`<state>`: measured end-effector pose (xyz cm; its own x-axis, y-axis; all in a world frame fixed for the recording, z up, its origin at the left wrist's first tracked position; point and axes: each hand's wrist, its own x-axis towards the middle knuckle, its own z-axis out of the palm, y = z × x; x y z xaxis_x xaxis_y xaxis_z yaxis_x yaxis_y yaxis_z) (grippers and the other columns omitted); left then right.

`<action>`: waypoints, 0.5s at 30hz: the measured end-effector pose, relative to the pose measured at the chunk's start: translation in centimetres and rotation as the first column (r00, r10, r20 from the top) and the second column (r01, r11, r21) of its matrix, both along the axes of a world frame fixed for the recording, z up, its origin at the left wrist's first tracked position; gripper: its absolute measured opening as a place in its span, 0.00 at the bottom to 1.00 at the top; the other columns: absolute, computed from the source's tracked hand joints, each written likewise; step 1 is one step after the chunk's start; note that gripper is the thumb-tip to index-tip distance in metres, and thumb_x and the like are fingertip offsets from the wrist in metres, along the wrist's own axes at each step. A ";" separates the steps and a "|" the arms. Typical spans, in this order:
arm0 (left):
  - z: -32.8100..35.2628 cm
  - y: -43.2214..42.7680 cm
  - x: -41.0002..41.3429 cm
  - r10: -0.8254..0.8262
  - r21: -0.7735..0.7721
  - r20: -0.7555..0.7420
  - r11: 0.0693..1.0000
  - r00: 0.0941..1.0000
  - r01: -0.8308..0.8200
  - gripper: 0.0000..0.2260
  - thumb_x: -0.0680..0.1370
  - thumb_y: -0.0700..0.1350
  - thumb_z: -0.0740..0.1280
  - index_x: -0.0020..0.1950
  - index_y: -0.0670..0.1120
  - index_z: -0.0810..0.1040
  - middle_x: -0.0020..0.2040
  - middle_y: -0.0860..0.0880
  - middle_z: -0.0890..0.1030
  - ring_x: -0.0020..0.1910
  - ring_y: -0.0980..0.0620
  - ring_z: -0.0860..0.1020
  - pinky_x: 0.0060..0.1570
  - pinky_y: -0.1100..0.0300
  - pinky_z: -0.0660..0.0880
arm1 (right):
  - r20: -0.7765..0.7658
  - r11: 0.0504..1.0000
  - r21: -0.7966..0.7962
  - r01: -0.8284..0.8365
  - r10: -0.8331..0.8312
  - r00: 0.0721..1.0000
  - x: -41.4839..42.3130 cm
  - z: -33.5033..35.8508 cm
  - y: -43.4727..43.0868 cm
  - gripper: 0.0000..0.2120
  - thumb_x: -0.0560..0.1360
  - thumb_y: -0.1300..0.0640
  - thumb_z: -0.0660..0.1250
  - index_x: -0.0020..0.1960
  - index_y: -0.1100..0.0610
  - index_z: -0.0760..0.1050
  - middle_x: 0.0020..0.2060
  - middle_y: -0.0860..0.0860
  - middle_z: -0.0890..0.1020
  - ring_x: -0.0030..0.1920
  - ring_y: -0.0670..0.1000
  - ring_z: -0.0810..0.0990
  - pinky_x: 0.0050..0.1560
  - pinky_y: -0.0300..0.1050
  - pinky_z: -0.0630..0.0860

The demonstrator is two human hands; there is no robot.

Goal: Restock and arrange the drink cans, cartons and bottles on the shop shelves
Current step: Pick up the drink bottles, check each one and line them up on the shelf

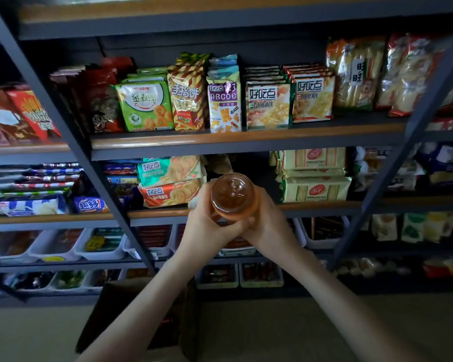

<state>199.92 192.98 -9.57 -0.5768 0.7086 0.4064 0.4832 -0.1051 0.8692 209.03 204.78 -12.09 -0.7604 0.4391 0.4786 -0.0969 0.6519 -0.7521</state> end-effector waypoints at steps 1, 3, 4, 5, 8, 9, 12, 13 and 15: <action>-0.1 -0.2 -0.1 -0.004 -0.009 -0.013 1.000 1.000 0.004 0.28 0.65 0.47 0.79 0.60 0.55 0.70 0.54 0.62 0.78 0.55 0.60 0.78 0.51 0.67 0.75 | -0.012 1.000 -0.016 -0.002 0.002 1.000 0.1 -0.2 -0.1 0.28 0.71 0.57 0.76 0.62 0.43 0.63 0.55 0.34 0.70 0.56 0.26 0.70 0.54 0.22 0.66; -0.2 -0.6 -0.2 0.005 -0.014 -0.004 1.000 1.000 -0.005 0.28 0.64 0.49 0.79 0.59 0.58 0.70 0.54 0.61 0.78 0.55 0.61 0.78 0.51 0.68 0.75 | -0.003 0.999 -0.037 -0.028 0.028 1.000 0.0 -0.2 -0.5 0.29 0.71 0.56 0.75 0.62 0.39 0.63 0.56 0.34 0.71 0.57 0.28 0.71 0.56 0.24 0.68; -0.2 -0.7 -0.3 0.015 -0.013 0.023 1.000 1.000 -0.014 0.27 0.64 0.51 0.79 0.58 0.59 0.70 0.53 0.61 0.79 0.54 0.62 0.78 0.51 0.68 0.75 | 0.010 0.997 -0.051 -0.052 0.053 0.999 -0.1 -0.2 -0.7 0.30 0.71 0.55 0.75 0.64 0.38 0.62 0.58 0.35 0.72 0.59 0.30 0.71 0.57 0.27 0.69; -0.3 -0.8 -0.5 0.029 -0.013 0.060 1.000 0.998 -0.028 0.26 0.63 0.54 0.78 0.57 0.60 0.71 0.53 0.60 0.79 0.54 0.63 0.78 0.51 0.68 0.75 | 0.029 0.996 -0.055 -0.071 0.073 0.997 -0.2 -0.2 -0.8 0.34 0.72 0.53 0.75 0.69 0.38 0.60 0.61 0.38 0.72 0.62 0.33 0.72 0.60 0.31 0.71; -0.5 -1.1 -1.0 0.045 -0.038 0.122 0.998 0.991 -0.041 0.25 0.62 0.59 0.77 0.56 0.63 0.72 0.54 0.57 0.80 0.53 0.62 0.79 0.51 0.64 0.77 | 0.089 0.995 0.034 -0.096 0.093 0.992 -0.3 -1.0 -0.8 0.46 0.73 0.51 0.74 0.75 0.34 0.44 0.72 0.46 0.65 0.71 0.43 0.67 0.67 0.39 0.69; -0.5 -1.1 -0.9 0.044 -0.050 0.094 0.998 0.995 -0.040 0.27 0.62 0.57 0.80 0.56 0.61 0.72 0.53 0.57 0.80 0.53 0.63 0.79 0.51 0.66 0.77 | 0.087 0.994 0.046 -0.101 0.097 0.991 -0.1 -1.1 -0.9 0.48 0.73 0.51 0.73 0.73 0.29 0.39 0.73 0.45 0.64 0.72 0.42 0.65 0.68 0.35 0.66; -0.6 -0.8 -0.8 0.025 -0.096 -0.020 0.995 0.999 -0.027 0.27 0.63 0.55 0.79 0.57 0.59 0.70 0.51 0.60 0.80 0.53 0.66 0.78 0.51 0.69 0.75 | 0.008 0.995 -0.059 -0.078 0.078 0.997 0.2 -1.3 -1.2 0.46 0.73 0.52 0.71 0.69 0.23 0.40 0.69 0.37 0.66 0.67 0.35 0.68 0.64 0.30 0.67; -0.6 -0.6 -0.9 0.002 -0.114 -0.021 0.993 1.000 -0.004 0.27 0.64 0.58 0.78 0.58 0.60 0.70 0.52 0.60 0.80 0.53 0.65 0.78 0.53 0.67 0.76 | -0.031 0.985 -0.152 -0.079 0.075 0.997 0.4 -1.3 -1.4 0.45 0.72 0.53 0.72 0.69 0.24 0.43 0.65 0.32 0.69 0.64 0.34 0.71 0.63 0.33 0.71; -0.9 -0.3 -1.8 -0.062 -0.166 0.031 0.984 0.998 0.067 0.28 0.66 0.65 0.74 0.62 0.62 0.69 0.55 0.57 0.81 0.56 0.62 0.79 0.56 0.61 0.78 | -0.116 0.920 -0.378 -0.103 0.064 0.991 0.3 -1.0 -1.4 0.44 0.70 0.55 0.74 0.70 0.31 0.49 0.58 0.31 0.75 0.58 0.38 0.78 0.57 0.43 0.77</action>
<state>198.16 192.69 -10.47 -0.5366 0.8013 0.2645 0.4572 0.0126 0.8893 209.35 203.37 -13.04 -0.7596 0.5407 0.3615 -0.2253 0.3028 -0.9261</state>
